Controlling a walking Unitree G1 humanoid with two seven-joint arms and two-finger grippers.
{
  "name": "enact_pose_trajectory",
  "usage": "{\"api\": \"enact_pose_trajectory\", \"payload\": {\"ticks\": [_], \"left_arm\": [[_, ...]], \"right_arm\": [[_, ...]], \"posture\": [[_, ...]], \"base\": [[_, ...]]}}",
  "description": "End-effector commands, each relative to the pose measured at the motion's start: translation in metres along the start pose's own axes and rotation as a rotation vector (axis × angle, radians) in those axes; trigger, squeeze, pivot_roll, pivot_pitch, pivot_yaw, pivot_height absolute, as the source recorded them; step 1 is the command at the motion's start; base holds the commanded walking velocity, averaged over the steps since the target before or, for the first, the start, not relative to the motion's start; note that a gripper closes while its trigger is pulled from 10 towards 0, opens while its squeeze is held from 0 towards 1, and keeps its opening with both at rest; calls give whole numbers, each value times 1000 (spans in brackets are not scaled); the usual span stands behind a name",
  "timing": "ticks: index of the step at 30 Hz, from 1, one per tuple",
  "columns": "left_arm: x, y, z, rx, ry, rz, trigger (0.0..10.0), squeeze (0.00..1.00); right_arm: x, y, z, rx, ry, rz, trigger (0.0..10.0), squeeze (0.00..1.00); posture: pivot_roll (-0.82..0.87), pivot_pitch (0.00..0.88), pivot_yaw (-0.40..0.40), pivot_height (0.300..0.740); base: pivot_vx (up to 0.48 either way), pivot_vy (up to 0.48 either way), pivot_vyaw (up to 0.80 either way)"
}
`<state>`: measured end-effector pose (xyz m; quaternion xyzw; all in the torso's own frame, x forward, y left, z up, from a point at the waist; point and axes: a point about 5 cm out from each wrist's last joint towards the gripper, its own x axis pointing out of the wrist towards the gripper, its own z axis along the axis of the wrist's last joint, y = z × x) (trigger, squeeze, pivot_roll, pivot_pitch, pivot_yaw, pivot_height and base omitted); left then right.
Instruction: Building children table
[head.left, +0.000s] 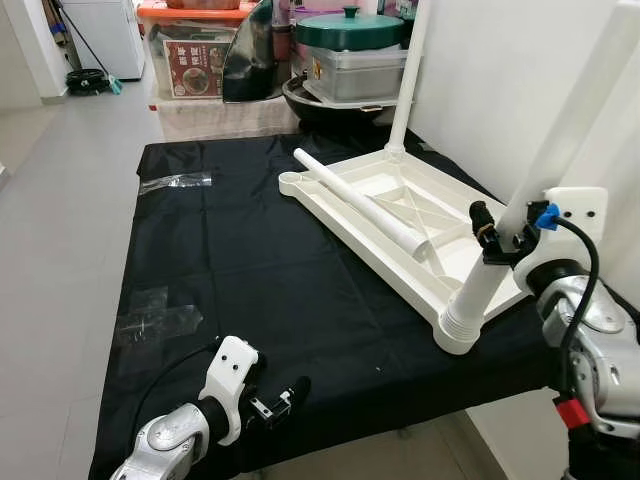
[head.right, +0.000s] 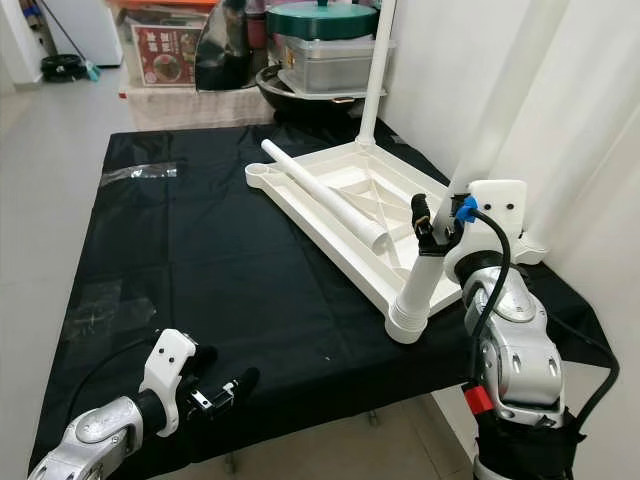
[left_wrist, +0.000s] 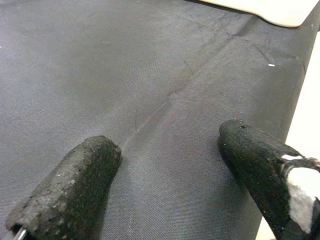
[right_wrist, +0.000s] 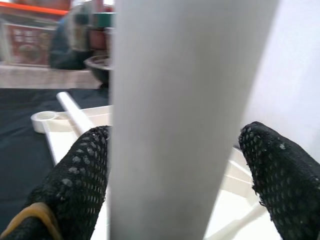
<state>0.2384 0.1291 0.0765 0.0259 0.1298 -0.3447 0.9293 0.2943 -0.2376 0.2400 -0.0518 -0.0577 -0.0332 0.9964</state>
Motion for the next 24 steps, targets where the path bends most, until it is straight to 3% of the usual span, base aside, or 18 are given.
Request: {"api": "enact_pose_trajectory", "payload": {"ticks": [1, 15, 24], "left_arm": [[3, -3, -2, 0, 8, -19, 10000, 0], [3, -4, -2, 2, 10, -25, 10000, 0], [3, -3, -3, -1, 10, -21, 10000, 0]], "right_arm": [[0, -1, -1, 7, 1, 24, 10000, 0], [0, 2, 0, 37, 1, 158, 10000, 0], [10, -15, 3, -18, -10, 155, 10000, 0]], "posture": [[-48, 0, -52, 740], [-47, 0, -49, 740], [-44, 0, -54, 740]], "base": [[0, 0, 0], [0, 0, 0], [0, 0, 0]]}}
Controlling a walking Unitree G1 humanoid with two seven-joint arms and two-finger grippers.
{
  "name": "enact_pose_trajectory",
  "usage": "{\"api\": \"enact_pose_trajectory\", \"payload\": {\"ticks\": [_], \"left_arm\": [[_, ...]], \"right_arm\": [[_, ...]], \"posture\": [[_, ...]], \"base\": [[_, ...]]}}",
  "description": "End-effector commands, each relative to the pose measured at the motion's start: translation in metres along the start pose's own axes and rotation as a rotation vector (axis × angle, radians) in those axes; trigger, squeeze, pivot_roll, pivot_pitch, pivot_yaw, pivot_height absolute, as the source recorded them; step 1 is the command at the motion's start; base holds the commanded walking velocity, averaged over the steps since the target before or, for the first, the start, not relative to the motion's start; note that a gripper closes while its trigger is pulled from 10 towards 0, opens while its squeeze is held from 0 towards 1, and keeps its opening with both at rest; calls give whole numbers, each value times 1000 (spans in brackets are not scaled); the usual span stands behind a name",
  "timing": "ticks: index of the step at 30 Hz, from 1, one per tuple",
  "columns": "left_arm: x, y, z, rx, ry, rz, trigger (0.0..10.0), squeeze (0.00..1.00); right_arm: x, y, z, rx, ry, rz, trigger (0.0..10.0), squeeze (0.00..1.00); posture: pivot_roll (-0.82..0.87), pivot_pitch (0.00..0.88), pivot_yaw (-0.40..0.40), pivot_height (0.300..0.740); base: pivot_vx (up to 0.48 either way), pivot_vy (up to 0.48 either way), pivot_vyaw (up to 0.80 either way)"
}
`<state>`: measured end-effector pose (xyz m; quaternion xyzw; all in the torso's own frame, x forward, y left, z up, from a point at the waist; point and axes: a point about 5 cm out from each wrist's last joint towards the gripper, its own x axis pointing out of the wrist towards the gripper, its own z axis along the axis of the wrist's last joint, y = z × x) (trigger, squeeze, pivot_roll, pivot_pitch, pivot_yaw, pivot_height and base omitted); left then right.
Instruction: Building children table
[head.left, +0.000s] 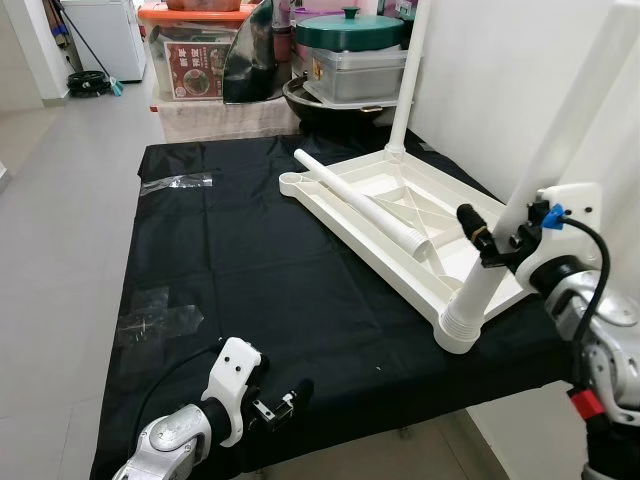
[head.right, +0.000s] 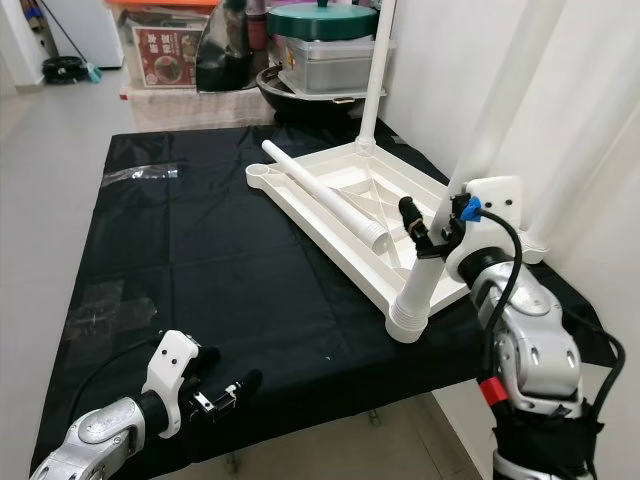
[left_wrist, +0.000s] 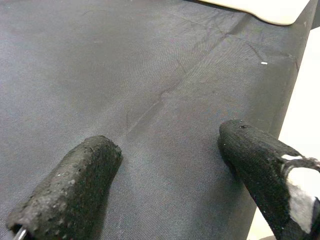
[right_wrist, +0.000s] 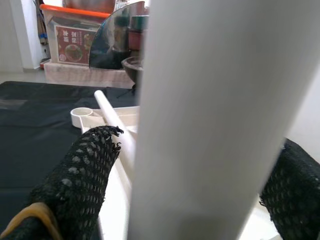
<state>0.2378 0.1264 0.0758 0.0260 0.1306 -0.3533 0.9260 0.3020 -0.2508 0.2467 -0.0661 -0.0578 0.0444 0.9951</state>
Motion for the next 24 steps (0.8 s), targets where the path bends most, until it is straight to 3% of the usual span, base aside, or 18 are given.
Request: {"api": "enact_pose_trajectory", "payload": {"ticks": [1, 15, 24], "left_arm": [[1, -1, -3, -3, 9, -2, 10000, 0], [0, -1, -3, -2, 12, -9, 10000, 0], [0, -1, -2, -3, 12, -9, 10000, 0]], "right_arm": [[1, -5, -1, -5, -2, 4, 10000, 0], [1, -15, 2, -13, -18, 77, 10000, 0], [3, -13, 0, -17, -12, 146, 10000, 0]], "posture": [[-44, 0, -54, 740], [-47, 0, -49, 740], [-41, 0, -52, 740]], "base": [[0, 0, 0], [0, 0, 0], [0, 0, 0]]}}
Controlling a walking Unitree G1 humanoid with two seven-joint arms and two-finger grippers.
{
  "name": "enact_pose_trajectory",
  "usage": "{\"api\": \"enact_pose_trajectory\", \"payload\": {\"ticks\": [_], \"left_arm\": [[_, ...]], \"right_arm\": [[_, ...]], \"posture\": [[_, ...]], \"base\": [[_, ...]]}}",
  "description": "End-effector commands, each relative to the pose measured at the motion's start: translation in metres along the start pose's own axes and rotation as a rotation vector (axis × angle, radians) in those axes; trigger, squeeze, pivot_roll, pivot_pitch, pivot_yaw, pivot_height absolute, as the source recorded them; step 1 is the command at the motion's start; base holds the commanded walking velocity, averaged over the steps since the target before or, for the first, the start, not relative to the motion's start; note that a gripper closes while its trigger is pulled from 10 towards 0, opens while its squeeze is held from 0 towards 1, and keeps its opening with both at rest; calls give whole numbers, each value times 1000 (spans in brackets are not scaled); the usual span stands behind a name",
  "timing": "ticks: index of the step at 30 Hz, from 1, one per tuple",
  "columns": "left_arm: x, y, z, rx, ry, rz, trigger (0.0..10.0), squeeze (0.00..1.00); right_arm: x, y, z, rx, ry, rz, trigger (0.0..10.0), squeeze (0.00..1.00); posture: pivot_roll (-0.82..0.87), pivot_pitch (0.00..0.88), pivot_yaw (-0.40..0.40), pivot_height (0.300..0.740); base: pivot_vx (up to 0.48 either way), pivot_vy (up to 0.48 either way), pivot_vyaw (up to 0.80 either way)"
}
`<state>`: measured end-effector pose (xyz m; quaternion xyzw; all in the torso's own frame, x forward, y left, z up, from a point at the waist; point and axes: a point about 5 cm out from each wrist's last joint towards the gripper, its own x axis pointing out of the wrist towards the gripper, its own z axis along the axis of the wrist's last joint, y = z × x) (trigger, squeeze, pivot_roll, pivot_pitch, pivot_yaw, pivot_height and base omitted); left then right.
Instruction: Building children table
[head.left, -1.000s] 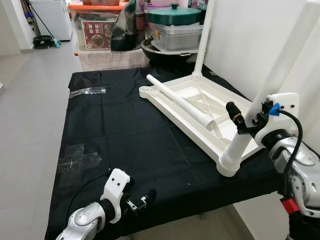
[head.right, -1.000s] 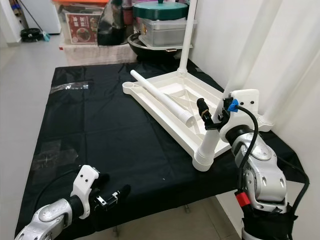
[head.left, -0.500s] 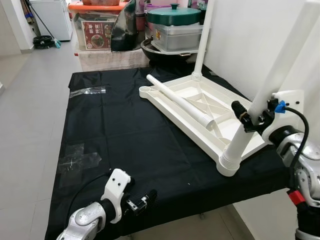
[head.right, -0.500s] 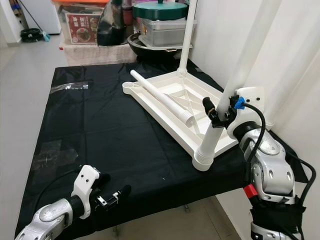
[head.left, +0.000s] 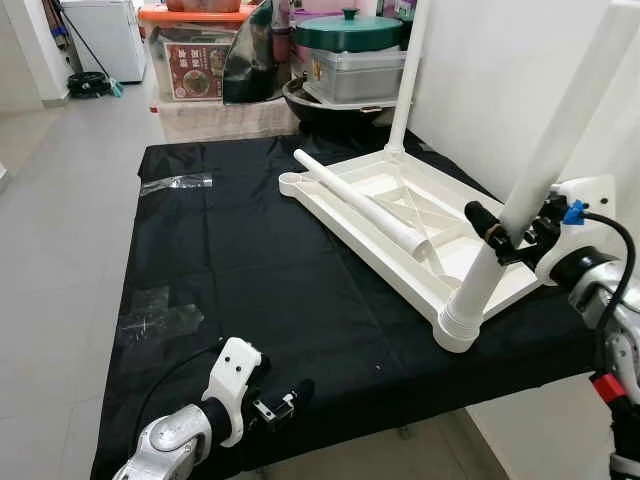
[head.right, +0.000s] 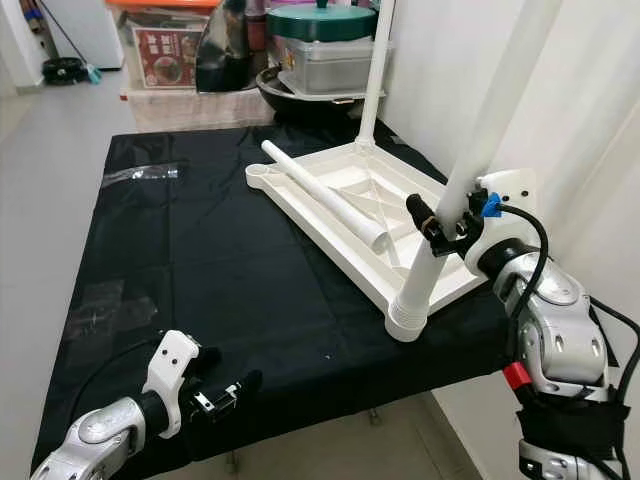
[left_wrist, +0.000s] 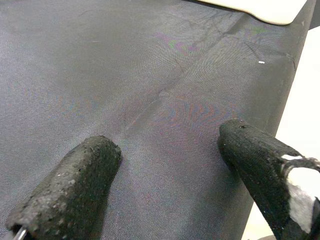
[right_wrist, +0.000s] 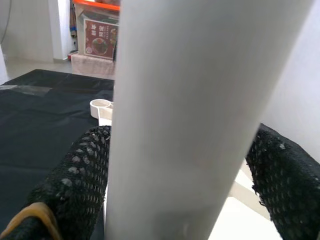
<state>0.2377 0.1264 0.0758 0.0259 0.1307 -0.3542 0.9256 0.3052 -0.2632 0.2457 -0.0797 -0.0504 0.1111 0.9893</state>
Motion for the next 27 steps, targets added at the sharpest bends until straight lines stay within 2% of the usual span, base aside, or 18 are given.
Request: {"api": "enact_pose_trajectory", "payload": {"ticks": [1, 5, 9, 20, 21, 22, 23, 27], "left_arm": [[0, 0, -2, -3, 11, -6, 10000, 0], [0, 0, -2, -3, 11, -5, 10000, 0], [-1, 0, -2, -2, 11, -6, 10000, 0], [-1, -1, -2, -4, 11, -8, 10000, 0], [-1, -1, -2, -4, 11, -8, 10000, 0], [-1, -1, -2, -4, 11, -8, 10000, 0], [-1, -1, -2, -4, 11, -8, 10000, 0], [-1, -1, -2, -3, 12, -8, 10000, 0]], "right_arm": [[1, 0, 2, 0, -17, 17, 10000, 0], [2, 0, 1, 1, -14, 31, 10000, 0], [2, 2, -2, -4, -5, 97, 10000, 0], [3, -4, -3, -21, 0, 98, 10000, 0], [3, -5, -3, -23, 2, 101, 8588, 0], [3, -5, -3, -23, 2, 101, 8588, 0], [3, -6, -3, -21, 3, 108, 4941, 0], [4, -7, -3, -21, 5, 119, 4941, 0]], "posture": [[-40, 0, -53, 740], [-40, 0, -53, 740], [-38, 0, -53, 740], [-39, 0, -53, 740], [-38, 0, -53, 740], [-38, 0, -53, 740], [-37, 0, -53, 740], [-35, 0, -54, 740]], "base": [[0, 0, 0], [0, 0, 0], [0, 0, 0], [0, 0, 0], [0, 0, 0], [0, 0, 0], [0, 0, 0], [0, 0, 0]]}}
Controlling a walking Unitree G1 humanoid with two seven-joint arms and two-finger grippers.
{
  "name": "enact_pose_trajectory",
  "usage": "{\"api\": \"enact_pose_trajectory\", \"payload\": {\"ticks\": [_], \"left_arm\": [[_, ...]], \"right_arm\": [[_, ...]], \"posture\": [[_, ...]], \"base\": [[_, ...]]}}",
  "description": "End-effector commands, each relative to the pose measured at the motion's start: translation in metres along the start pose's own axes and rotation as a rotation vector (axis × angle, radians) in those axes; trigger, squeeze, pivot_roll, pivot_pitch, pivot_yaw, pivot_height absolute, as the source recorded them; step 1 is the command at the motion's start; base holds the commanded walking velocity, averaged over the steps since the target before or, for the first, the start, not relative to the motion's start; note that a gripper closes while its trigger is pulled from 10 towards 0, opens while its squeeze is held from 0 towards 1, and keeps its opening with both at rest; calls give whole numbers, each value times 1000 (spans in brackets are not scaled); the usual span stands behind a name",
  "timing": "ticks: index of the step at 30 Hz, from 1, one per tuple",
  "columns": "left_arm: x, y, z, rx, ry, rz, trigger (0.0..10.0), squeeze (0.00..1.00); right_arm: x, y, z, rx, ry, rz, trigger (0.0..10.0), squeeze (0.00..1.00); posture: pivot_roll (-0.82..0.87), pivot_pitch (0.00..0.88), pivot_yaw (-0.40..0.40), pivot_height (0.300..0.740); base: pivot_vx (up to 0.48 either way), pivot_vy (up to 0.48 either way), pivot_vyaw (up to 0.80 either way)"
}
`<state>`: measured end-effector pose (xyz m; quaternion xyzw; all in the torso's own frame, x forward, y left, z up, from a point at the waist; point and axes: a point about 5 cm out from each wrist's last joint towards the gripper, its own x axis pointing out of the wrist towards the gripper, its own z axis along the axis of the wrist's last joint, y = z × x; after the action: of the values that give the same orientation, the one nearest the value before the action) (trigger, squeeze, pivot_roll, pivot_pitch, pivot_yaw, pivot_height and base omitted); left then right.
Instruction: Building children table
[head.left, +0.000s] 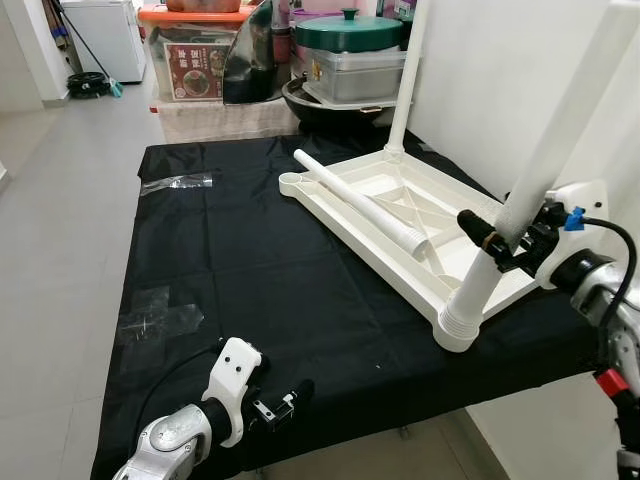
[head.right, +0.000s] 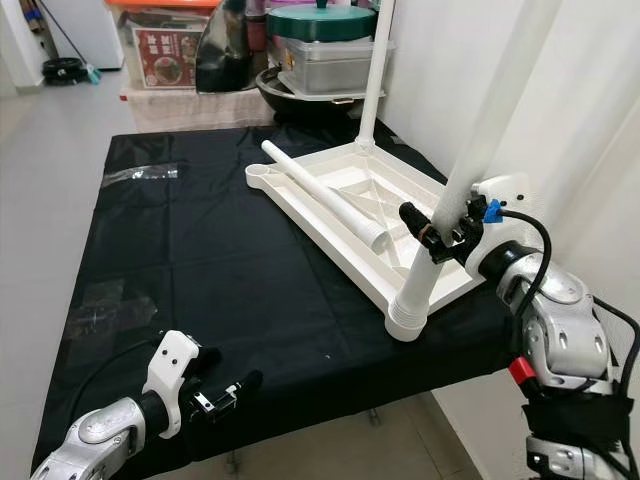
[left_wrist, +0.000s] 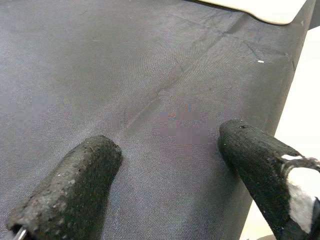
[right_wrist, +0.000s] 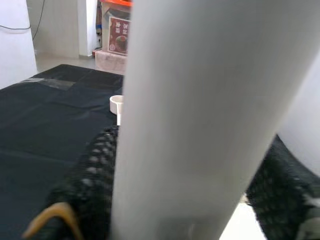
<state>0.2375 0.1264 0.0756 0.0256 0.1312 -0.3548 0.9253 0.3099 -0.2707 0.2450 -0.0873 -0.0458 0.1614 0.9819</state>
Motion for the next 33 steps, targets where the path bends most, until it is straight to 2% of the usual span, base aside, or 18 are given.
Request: {"api": "enact_pose_trajectory", "payload": {"ticks": [1, 3, 4, 5, 6, 7, 19, 33], "left_arm": [[-1, -1, -1, -2, 11, -7, 10000, 0], [-1, -1, -1, -2, 11, -7, 10000, 0], [-1, -1, -2, -3, 11, -7, 10000, 0], [-1, -1, -2, -3, 11, -7, 10000, 0], [-1, 0, -2, -2, 11, -6, 10000, 0], [-1, -1, -2, -2, 11, -5, 10000, 0], [-2, 0, -2, 1, 14, -5, 10000, 0], [-2, 1, -3, 4, 19, -5, 10000, 0]], "right_arm": [[2, 1, 0, -12, 4, 20, 4941, 0], [2, 1, 0, -12, 4, 20, 4941, 0], [3, 2, 1, -2, 2, 43, 6275, 0], [3, 2, 1, -2, 2, 43, 6275, 0], [4, 3, 0, 3, 4, 73, 3765, 0], [4, 2, -1, 6, 3, 78, 0, 0], [3, -1, -7, 26, 6, 83, 0, 0], [-6, -3, -29, 123, 26, -48, 0, 0]], "posture": [[-35, 0, -54, 740], [-35, 0, -54, 740], [-35, 0, -54, 740], [-35, 0, -54, 740], [-35, 0, -54, 740], [-30, 0, -57, 740], [-30, 0, -52, 740], [-30, 0, -48, 740]], "base": [[0, 0, 0], [0, 0, 0], [0, 0, 0], [0, 0, 0], [0, 0, 0], [0, 0, 0], [0, 0, 0], [0, 0, 0]]}}
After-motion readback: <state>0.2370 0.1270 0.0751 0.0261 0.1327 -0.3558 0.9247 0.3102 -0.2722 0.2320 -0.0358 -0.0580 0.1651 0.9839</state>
